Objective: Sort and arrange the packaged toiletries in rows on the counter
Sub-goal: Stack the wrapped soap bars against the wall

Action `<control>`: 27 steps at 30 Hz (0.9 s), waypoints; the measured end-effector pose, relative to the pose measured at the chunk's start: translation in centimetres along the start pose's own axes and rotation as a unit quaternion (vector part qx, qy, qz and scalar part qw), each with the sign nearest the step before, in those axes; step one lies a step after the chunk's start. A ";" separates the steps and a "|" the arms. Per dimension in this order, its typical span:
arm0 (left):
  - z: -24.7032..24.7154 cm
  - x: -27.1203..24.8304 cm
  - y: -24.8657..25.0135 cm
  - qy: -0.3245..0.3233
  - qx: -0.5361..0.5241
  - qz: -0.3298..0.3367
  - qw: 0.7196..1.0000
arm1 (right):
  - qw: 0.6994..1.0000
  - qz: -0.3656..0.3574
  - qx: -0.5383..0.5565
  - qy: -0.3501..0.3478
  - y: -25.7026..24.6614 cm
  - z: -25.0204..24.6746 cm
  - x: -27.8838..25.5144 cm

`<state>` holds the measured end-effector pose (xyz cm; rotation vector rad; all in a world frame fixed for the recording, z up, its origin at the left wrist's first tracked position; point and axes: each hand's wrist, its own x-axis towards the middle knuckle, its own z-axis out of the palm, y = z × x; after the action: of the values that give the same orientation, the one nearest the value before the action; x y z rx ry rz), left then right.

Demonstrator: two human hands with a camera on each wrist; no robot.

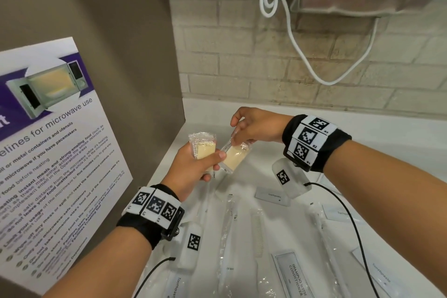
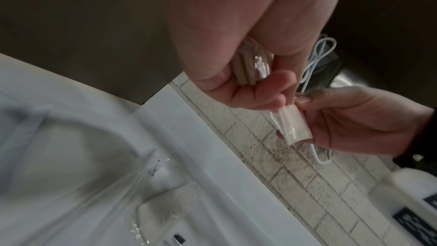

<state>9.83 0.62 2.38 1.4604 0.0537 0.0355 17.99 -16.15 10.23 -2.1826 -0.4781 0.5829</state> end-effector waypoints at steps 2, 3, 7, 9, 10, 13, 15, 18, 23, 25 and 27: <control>0.1 0.0 0.0 0.002 0.003 -0.003 1.000 | 1.000 -0.001 0.001 0.006 0.0 0.1 0.1; 0.0 0.1 -0.1 0.007 -0.001 -0.004 1.000 | 1.000 -0.003 0.009 0.008 0.1 0.1 0.1; -0.4 0.3 -0.2 0.027 -0.015 -0.005 1.000 | 1.000 0.006 0.025 -0.004 0.6 -0.3 -0.1; -0.4 0.3 -0.4 0.028 -0.015 -0.006 0.999 | 1.000 -0.003 0.019 -0.023 0.8 -0.4 -0.3; -0.4 0.3 -0.4 0.028 -0.015 -0.008 0.999 | 0.999 -0.009 0.017 -0.027 1.0 -0.6 -0.4; -0.3 0.3 -0.5 0.024 -0.021 -0.024 0.999 | 0.999 -0.015 0.012 -0.029 1.1 -1.2 -0.7; -0.3 0.4 -0.5 0.031 -0.021 -0.047 0.998 | 0.999 -0.019 0.009 -0.042 0.9 -1.6 -1.0; 0.1 0.6 -0.3 0.034 -0.025 -0.107 0.993 | 0.996 -0.036 0.012 -0.077 0.2 -1.5 -1.4; 2.3 0.6 0.2 -0.076 -0.058 -0.143 0.985 | 0.995 -0.068 -0.061 -0.047 -0.5 -0.3 -1.1; 3.2 0.5 0.4 -0.104 -0.074 -0.144 0.981 | 0.992 -0.081 -0.092 -0.024 -0.3 -0.3 -1.3; 4.1 0.1 0.4 -0.126 -0.077 -0.147 0.978 | 0.992 -0.081 -0.100 -0.012 0.2 -0.6 -1.9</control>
<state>10.19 -3.38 3.20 1.2790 0.0588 -0.3785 16.77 -17.61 10.88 -2.2984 -0.7478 0.4909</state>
